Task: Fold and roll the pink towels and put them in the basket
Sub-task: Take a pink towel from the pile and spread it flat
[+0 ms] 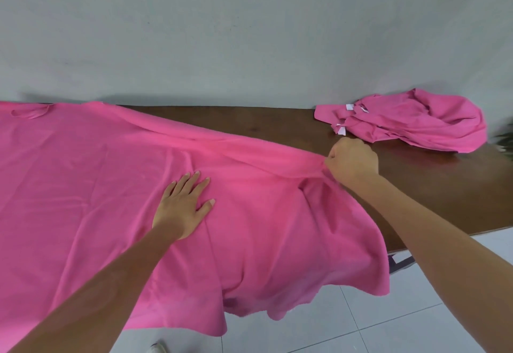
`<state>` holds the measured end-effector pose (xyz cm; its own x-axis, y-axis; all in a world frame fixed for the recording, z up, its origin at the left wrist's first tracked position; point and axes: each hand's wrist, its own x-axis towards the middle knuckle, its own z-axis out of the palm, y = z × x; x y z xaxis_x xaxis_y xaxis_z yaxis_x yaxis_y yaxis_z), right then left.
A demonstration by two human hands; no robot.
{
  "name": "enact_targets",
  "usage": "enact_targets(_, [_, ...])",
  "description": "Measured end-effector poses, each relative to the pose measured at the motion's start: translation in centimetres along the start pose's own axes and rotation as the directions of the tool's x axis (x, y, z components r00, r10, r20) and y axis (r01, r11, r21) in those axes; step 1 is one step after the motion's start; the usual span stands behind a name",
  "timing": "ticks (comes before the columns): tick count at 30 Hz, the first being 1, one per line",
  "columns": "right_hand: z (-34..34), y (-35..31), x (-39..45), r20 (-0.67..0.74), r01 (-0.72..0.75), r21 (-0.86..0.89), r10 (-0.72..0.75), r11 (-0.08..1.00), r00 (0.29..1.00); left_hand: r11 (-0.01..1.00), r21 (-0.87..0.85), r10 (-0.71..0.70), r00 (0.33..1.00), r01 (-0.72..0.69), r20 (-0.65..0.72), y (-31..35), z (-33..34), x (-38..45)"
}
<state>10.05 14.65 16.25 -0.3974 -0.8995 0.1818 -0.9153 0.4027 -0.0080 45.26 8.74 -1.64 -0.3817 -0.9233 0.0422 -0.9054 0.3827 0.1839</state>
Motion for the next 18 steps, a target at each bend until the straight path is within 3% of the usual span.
enact_targets(3, [-0.5, 1.7, 1.3, -0.021, -0.060, 0.064, 0.061, 0.996, 0.998, 1.000, 0.002, 0.007, 1.000, -0.007, 0.003, 0.1, -0.1, 0.0])
enact_targets(8, [-2.2, 1.9, 3.5, -0.102, -0.037, 0.012, 0.038, 0.999, 0.994, 1.000, 0.007, 0.012, 1.000, -0.012, 0.004, 0.0, 0.0, -0.1])
enact_targets(15, [-6.8, 2.0, 6.5, -0.411, -0.046, -0.065, 0.015, 0.997, 0.912, 1.000, -0.019, 0.010, 1.000, -0.010, -0.018, 0.0, -0.1, -0.1])
enact_targets(17, [-7.4, 1.0, 5.6, -0.453, 0.035, -0.072, -0.065, 0.997, 0.889, 0.999, -0.029, 0.013, 1.000, -0.014, -0.025, 0.0, -0.1, -0.1])
enact_targets(18, [-7.3, 0.4, 4.7, -0.372, 0.163, -0.028, -0.162, 0.986, 0.914, 0.999, -0.034, 0.016, 0.999, -0.017, -0.030, -0.1, -0.1, -0.1])
